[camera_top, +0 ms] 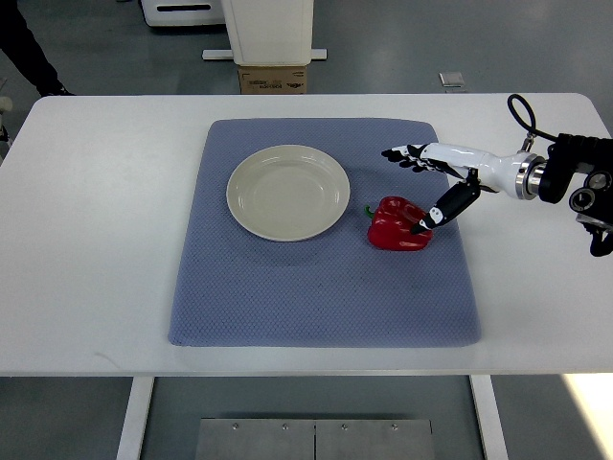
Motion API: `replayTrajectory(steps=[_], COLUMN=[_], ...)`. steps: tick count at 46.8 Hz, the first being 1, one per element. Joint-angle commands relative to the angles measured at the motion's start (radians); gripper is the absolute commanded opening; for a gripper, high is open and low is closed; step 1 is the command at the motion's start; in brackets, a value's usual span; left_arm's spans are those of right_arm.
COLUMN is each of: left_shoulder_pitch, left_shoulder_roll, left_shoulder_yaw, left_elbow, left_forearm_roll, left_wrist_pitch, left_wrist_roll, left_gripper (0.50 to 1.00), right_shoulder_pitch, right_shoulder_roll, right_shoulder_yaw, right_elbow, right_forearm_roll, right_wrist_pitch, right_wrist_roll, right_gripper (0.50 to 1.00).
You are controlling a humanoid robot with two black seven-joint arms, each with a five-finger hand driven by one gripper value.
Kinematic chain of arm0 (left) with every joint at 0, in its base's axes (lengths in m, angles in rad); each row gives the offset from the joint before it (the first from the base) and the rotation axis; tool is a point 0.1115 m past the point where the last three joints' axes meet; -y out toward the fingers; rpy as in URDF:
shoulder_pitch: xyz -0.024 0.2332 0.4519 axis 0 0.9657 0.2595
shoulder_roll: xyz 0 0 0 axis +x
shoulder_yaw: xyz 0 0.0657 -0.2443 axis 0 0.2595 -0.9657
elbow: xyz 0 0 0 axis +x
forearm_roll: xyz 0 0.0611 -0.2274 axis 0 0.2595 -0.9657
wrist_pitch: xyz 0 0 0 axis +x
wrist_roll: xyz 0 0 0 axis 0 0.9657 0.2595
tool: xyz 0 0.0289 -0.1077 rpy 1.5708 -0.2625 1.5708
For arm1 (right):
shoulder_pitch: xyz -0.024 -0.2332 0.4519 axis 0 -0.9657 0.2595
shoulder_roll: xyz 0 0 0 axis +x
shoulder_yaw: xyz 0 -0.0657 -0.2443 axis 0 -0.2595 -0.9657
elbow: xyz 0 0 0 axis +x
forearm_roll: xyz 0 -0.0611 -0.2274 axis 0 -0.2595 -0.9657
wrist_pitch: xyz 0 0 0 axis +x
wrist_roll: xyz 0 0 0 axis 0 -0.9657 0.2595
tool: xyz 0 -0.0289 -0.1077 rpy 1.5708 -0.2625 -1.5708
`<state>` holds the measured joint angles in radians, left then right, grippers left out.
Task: Place red pepper on plate with right hand
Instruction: 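Lower the right hand and close its fingers around the red pepper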
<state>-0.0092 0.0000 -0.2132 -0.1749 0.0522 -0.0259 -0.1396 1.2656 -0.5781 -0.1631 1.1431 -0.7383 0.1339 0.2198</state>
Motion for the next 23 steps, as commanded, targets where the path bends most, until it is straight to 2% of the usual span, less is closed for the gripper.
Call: replayTrajectory(steps=[1, 16, 23], left_shoulder_pitch=[0.0, 0.0, 0.0], left_shoulder_roll=[0.0, 0.0, 0.0], left_shoulder_yaw=[0.0, 0.0, 0.0], left_elbow=[0.0, 0.0, 0.0], left_forearm_roll=[0.0, 0.0, 0.0], left_wrist_pitch=[0.0, 0.0, 0.0], left_wrist_roll=[0.0, 0.0, 0.0], left_gripper=[1.0, 1.0, 1.0], right_shoulder_pitch=[0.012, 0.035, 0.029], right_shoulder_roll=[0.011, 0.072, 0.106], right_shoulder_yaw=[-0.016, -0.07, -0.091], right_elbow=[-0.002, -0.014, -0.045], right_forearm_roll=[-0.018, -0.032, -0.033], right_wrist_pitch=[-0.004, -0.016, -0.054], right_wrist_roll=[-0.002, 0.0, 0.0], right_gripper=[0.998, 0.993, 0.989])
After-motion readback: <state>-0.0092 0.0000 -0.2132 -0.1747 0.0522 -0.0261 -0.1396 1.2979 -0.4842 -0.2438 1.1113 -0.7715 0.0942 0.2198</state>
